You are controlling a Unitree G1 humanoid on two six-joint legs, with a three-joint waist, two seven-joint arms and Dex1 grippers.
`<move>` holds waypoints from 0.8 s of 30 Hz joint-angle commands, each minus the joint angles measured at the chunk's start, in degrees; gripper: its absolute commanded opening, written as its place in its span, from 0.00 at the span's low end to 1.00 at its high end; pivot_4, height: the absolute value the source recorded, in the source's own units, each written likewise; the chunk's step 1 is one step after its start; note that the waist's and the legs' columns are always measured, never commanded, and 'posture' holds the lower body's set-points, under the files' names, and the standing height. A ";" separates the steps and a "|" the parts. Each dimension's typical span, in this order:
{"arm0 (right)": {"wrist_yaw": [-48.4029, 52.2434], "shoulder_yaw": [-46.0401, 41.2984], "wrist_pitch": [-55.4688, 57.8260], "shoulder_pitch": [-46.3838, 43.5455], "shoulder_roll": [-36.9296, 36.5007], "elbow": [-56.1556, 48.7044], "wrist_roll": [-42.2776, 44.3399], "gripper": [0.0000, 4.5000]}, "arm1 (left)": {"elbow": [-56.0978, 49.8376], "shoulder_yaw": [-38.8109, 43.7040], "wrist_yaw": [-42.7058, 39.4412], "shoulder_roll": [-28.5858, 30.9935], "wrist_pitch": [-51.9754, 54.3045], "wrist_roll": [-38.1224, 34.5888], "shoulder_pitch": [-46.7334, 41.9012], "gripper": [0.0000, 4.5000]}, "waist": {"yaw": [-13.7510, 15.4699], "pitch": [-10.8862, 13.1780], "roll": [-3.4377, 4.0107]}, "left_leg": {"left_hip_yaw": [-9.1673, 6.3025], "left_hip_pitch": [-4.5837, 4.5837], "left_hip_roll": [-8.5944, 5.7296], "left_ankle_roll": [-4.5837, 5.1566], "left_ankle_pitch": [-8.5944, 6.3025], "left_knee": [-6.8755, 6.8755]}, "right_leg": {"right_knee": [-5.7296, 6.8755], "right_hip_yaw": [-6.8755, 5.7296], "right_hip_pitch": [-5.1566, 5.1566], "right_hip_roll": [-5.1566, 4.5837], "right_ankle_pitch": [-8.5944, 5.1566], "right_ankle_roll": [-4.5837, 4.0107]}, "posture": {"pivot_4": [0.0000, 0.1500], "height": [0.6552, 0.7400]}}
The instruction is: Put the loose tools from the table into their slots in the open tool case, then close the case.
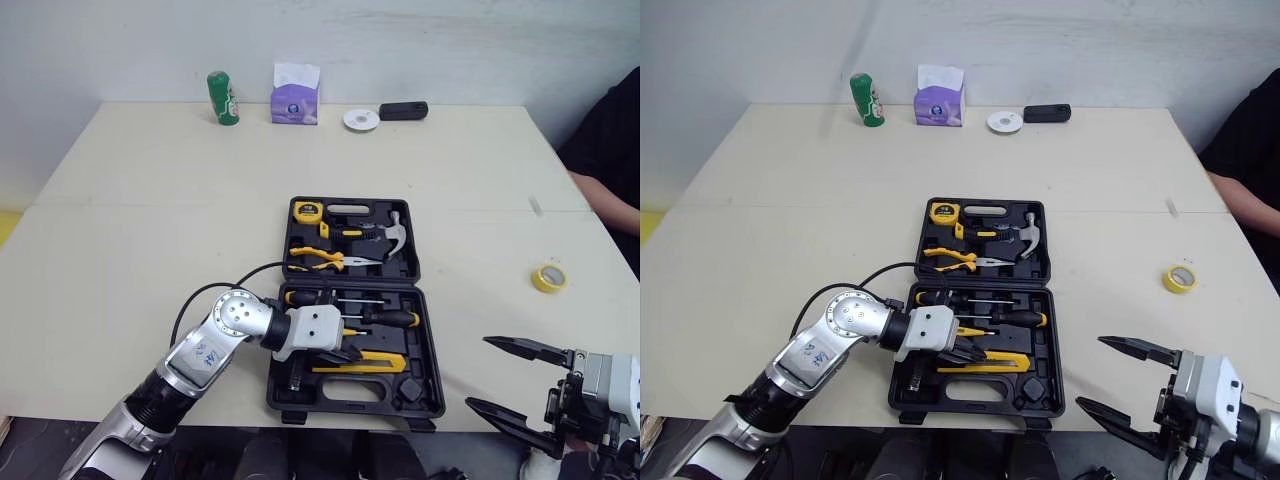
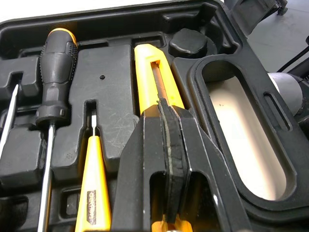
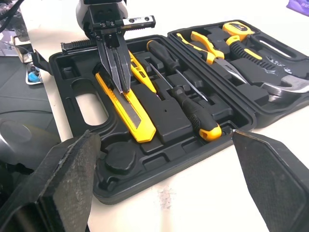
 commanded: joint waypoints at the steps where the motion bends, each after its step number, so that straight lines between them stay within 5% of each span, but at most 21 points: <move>1: 0.15 0.40 -1.64 -0.36 0.99 1.18 0.14 1.00 | 7.09 -3.61 -2.18 3.85 3.81 3.34 2.26 0.01 | -0.05 -0.13 0.01 | 0.01 0.01 0.00 0.00 0.00 -0.03 | -0.02 0.00 0.00 0.00 0.00 -0.01 | 1.00 1.00; 16: -1.73 2.36 -6.50 -4.21 2.88 7.87 -3.48 1.00 | 8.13 1.14 -2.49 -0.06 -3.87 -1.56 1.66 0.01 | -0.01 -0.46 0.37 | -0.01 0.09 0.00 0.01 -0.01 -0.18 | -0.09 -0.02 0.03 -0.03 -0.03 -0.06 | 1.00 1.00; 24: -2.16 -1.32 -10.47 -7.65 1.76 15.39 -4.55 1.00 | 0.30 14.72 -8.38 1.96 2.69 -18.49 -3.13 0.01 | -0.04 0.00 0.26 | -0.05 -0.19 -0.01 -0.07 0.07 -0.11 | -0.05 -0.12 -0.18 -0.06 -0.03 -0.06 | 1.00 1.00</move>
